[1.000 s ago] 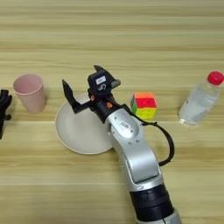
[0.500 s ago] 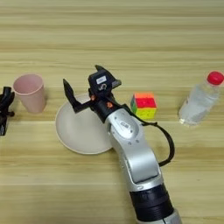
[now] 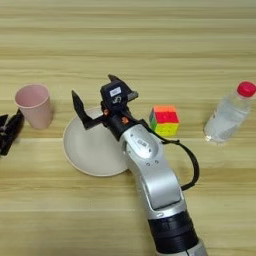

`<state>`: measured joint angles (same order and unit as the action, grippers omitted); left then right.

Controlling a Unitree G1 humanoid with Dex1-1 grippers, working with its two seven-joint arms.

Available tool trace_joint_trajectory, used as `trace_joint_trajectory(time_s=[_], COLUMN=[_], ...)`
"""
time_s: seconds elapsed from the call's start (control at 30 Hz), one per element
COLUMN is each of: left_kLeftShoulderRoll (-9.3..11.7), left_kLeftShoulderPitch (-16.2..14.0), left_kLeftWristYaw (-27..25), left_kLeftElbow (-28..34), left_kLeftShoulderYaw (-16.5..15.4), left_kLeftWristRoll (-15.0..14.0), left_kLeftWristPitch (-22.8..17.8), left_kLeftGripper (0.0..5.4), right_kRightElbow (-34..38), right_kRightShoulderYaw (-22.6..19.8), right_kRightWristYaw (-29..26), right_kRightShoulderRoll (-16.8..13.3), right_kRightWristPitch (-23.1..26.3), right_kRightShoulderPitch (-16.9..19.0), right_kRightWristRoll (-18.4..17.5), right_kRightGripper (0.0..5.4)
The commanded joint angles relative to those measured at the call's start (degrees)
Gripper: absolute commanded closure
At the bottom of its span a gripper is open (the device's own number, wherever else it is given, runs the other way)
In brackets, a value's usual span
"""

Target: Move the objects on the table

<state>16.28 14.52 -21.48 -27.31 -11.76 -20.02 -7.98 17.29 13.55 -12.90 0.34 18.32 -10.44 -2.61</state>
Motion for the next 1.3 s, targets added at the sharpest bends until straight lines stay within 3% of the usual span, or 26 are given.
trace_joint_trajectory(time_s=[0.03, 0.4, 0.6, 0.87, 1.0, 1.17, 1.3], left_kLeftShoulderRoll=[-0.2, 0.5, 1.9, 1.7, 1.8, 1.5, 0.6], left_kLeftShoulderPitch=[0.0, -1.6, -2.9, -3.3, -3.7, -4.8, -5.3], left_kLeftWristYaw=[0.6, 0.9, 1.9, 2.8, 2.9, 2.3, 1.8], left_kLeftElbow=[-0.9, 4.2, 9.0, 10.7, 11.5, 14.0, 15.3], left_kLeftShoulderYaw=[0.0, -1.7, -4.3, -6.5, -7.2, -7.6, -8.0], left_kLeftWristRoll=[1.2, 0.1, -0.9, -1.0, -0.9, -1.1, -1.6], left_kLeftWristPitch=[-0.8, -1.8, -2.8, -2.6, -2.6, -1.9, 0.5], left_kLeftGripper=[2.43, 1.30, 0.83, 0.10, 0.02, 0.02, 0.02], right_kRightElbow=[0.2, 0.2, 0.2, -0.3, -0.6, -7.2, -13.1], right_kRightShoulderYaw=[0.0, 0.0, 0.0, -0.1, -0.5, -5.7, -8.2], right_kRightWristYaw=[0.3, 0.1, 0.1, 0.1, 0.2, 4.4, 10.4], right_kRightShoulderRoll=[0.1, 0.0, -0.1, 0.0, -0.1, -0.9, -1.4], right_kRightWristPitch=[0.3, 0.3, 0.3, -0.1, -0.3, -5.4, -13.5], right_kRightShoulderPitch=[-0.2, -0.3, -0.2, -0.4, -0.5, -3.2, -4.0], right_kRightWristRoll=[-0.3, -0.3, -0.3, -0.3, -0.3, 1.8, 6.1], right_kRightGripper=[0.00, 0.00, 0.00, 0.00, 0.00, 0.00, 0.00])
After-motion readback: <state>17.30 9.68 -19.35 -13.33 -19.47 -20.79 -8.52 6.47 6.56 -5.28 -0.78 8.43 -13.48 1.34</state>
